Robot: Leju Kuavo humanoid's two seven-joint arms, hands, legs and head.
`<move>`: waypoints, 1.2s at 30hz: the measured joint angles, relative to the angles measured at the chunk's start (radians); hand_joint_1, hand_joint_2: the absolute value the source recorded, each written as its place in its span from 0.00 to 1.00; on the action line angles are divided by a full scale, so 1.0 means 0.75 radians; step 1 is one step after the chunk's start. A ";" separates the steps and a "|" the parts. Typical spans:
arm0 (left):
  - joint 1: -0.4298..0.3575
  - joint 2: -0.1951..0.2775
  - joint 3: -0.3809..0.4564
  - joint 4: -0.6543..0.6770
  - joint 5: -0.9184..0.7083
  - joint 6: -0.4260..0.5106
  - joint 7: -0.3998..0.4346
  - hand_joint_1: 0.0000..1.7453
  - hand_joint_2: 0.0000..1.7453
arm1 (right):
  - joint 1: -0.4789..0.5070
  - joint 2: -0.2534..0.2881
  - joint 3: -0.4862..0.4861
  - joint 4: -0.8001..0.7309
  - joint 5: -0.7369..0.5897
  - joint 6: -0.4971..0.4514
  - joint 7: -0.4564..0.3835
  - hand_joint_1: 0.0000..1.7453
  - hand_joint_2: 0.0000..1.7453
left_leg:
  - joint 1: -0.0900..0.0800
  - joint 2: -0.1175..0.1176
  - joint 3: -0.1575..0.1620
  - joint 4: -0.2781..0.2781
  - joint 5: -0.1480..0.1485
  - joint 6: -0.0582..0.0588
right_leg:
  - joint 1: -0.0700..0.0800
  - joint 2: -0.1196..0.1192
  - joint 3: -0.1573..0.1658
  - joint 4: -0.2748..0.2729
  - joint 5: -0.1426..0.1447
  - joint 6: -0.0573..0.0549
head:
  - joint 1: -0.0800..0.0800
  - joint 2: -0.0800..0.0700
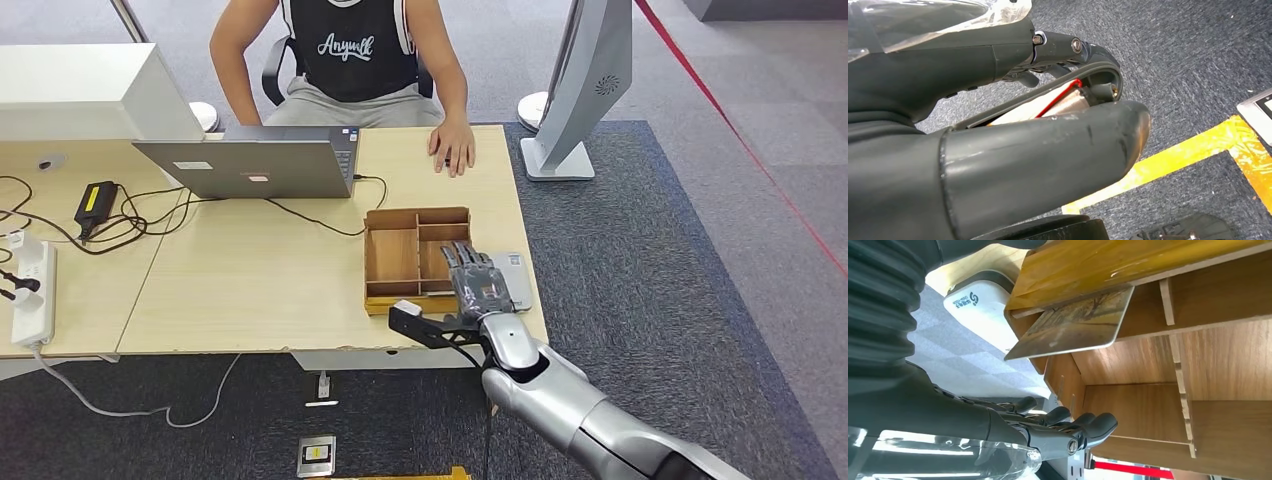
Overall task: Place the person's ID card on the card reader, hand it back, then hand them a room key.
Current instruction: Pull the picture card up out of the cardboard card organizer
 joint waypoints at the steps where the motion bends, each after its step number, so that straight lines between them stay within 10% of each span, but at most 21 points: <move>1: 0.000 0.000 0.000 0.000 -0.002 0.000 0.000 0.00 0.00 | 0.000 0.000 0.000 0.002 0.001 0.000 0.000 0.00 1.00 | 0.000 0.000 0.000 0.000 0.000 0.000 | 0.000 0.000 0.000 0.000 0.000 0.000 | 0.000 0.000; 36: 0.002 -0.007 0.014 0.001 -0.107 0.000 -0.004 0.00 0.00 | 0.012 0.013 0.001 -0.082 0.035 -0.045 -0.026 0.00 1.00 | 0.000 0.000 0.000 0.000 0.000 0.000 | 0.000 0.000 0.000 0.000 0.000 0.000 | 0.000 0.000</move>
